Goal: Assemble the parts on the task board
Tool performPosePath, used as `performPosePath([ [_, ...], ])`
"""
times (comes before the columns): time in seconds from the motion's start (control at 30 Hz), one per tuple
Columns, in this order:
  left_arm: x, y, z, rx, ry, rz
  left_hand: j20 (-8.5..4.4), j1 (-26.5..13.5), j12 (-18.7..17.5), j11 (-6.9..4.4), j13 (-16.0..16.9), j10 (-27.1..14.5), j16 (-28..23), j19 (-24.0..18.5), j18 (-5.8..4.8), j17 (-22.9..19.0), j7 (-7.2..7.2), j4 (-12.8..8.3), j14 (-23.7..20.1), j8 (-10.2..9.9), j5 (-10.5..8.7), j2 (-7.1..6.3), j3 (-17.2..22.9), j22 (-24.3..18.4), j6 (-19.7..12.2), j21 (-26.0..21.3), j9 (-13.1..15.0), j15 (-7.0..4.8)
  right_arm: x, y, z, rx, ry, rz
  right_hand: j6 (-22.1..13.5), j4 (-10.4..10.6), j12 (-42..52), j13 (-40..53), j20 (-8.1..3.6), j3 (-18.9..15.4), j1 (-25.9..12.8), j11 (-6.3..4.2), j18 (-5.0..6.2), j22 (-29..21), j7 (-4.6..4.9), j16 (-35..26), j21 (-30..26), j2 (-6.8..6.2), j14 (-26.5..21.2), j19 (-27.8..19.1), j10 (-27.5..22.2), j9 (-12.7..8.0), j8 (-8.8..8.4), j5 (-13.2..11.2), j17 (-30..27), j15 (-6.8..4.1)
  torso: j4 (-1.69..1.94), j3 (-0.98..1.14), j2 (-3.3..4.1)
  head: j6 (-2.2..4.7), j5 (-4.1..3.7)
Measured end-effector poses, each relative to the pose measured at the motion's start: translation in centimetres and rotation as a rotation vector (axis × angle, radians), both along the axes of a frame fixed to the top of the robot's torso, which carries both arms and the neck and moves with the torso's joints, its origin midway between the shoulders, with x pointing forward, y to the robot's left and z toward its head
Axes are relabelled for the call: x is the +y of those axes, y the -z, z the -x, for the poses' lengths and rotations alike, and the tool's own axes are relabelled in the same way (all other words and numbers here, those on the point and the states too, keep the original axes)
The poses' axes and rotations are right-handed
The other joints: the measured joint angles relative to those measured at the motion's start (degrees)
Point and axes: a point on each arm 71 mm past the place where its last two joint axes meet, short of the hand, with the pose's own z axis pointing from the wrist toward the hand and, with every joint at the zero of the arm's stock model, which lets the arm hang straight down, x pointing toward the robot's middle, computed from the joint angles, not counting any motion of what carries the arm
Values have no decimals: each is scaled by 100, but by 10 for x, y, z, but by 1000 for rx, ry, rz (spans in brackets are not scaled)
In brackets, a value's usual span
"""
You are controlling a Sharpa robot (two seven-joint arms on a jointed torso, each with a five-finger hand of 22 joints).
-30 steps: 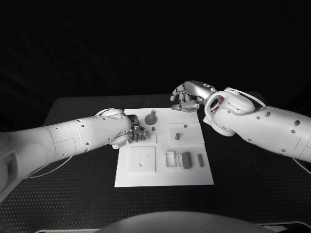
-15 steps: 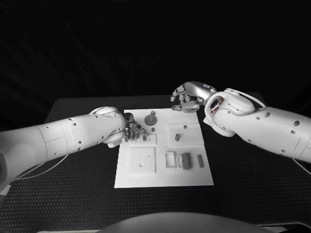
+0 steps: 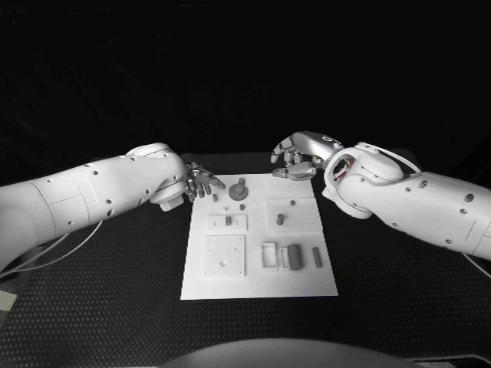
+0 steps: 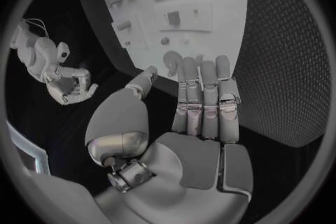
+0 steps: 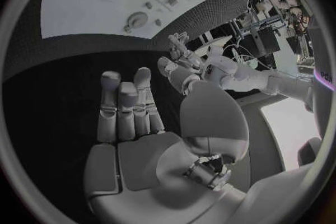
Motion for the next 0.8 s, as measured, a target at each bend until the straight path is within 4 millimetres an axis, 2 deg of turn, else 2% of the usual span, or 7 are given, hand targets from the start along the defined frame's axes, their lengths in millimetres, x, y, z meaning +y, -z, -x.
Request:
performPosePath([
  [0.07, 8, -4, -7, -9, -24, -8, 2, 35, 0, -10, -11, -20, 0, -2, 1, -20, 20, -111, -23, -11, 285, 35, -39, 3, -20, 0, 0, 17, 0, 0, 0, 0, 0, 0, 0, 0, 0, 0, 0, 0, 0, 0, 0, 0, 0, 0, 0, 0, 0, 0, 0, 0, 0, 0, 0, 0, 0, 0, 0, 10, 5],
  [0.13, 15, -4, -12, -12, -46, -18, 49, 102, 0, 34, -21, -96, -1, -50, 0, -42, 65, -309, -97, -53, 696, 144, -81, 3, -82, -39, -2, 32, 0, 0, 0, 1, 0, -1, 0, 0, 0, 0, 0, 0, 0, 0, 0, 0, 0, 0, 0, 0, 0, 0, 0, 0, 0, 0, 0, 0, -1, 1, 1, 19, 11],
  [0.17, 16, -4, -14, -12, -52, -22, 81, 108, 0, 52, -27, -158, -1, -86, 1, -53, 81, -402, -158, -78, 803, 191, -105, 3, -141, -48, -7, 52, 1, 0, 0, 1, -1, -1, 0, 0, 0, 0, 0, 0, 0, 0, 0, 0, 0, 0, 0, 0, 0, 0, 0, 0, 0, 0, 0, 1, -1, 1, 1, 24, 12],
  [0.3, 15, -2, -21, -12, -59, -30, 134, 119, -34, 125, -61, -349, -31, -261, 1, -87, 166, -581, -330, -156, 882, 226, -115, -4, -311, -67, -37, 125, 2, 0, 0, 2, -2, -2, 0, 0, 0, -1, 0, 0, 0, 0, 0, 0, 0, 0, 0, 0, 0, 0, 0, 0, 0, 0, 0, 1, -9, 1, 7, 42, 13],
  [0.4, 10, -1, -26, -13, -53, -36, 174, 119, -44, 156, -78, -418, -31, -341, 1, -111, 199, -594, -419, -168, 768, 226, -102, -11, -386, -67, -41, 153, 2, 0, 0, 2, -2, -3, 0, 16, 0, -1, 0, -16, 0, 0, 0, 0, 0, 0, 0, 0, 0, 0, 0, 0, 0, 0, 0, 1, -17, 0, 14, 50, 12],
  [0.6, 10, 7, -34, -17, -60, -71, 194, -40, 58, 181, -125, -514, 41, -403, 1, -180, 243, -457, -495, -244, 77, 69, 32, -19, -469, -67, -65, 189, 3, 0, -1, 3, -3, -4, 0, 16, 0, -1, 1, -16, 0, 0, 0, 0, 0, 0, 0, 0, 0, -1, 0, 0, 0, 0, 0, 2, -41, -7, 31, 68, 9],
  [0.8, 7, 14, -37, -12, -42, -98, 218, -147, 89, 207, -166, -595, 82, -440, 1, -239, 291, -215, -579, -294, -207, -133, 131, -35, -557, -67, -82, 199, 4, 0, -1, 3, -3, -5, 0, 16, 0, -1, 2, -16, 0, 0, 0, 0, 0, 0, 0, 0, 0, -2, 0, 0, 0, 0, 0, 2, -62, -10, 46, 83, 1],
])
